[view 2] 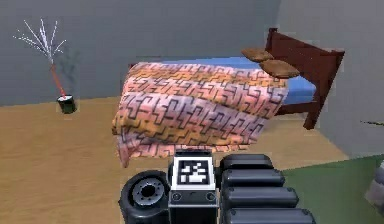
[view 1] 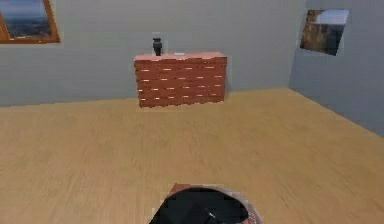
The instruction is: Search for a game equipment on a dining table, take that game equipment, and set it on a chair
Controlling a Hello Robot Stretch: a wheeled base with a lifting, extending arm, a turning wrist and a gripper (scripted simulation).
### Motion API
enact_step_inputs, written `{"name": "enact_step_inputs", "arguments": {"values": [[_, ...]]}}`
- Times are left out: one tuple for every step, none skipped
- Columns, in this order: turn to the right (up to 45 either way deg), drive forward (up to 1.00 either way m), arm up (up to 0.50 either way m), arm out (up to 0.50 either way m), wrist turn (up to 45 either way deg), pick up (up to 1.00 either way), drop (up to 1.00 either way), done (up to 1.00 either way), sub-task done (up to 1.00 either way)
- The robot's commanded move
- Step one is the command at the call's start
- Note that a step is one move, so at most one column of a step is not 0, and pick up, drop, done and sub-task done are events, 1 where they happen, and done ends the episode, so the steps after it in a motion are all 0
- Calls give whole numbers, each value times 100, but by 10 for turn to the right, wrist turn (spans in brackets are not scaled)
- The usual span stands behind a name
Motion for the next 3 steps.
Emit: {"name": "enact_step_inputs", "arguments": {"values": [[0, 25, 0, 0, 0, 0, 0, 0, 0], [-450, 0, 0, 0, 0, 0, 0, 0, 0], [-450, 0, 0, 0, 0, 0, 0, 0, 0]]}}
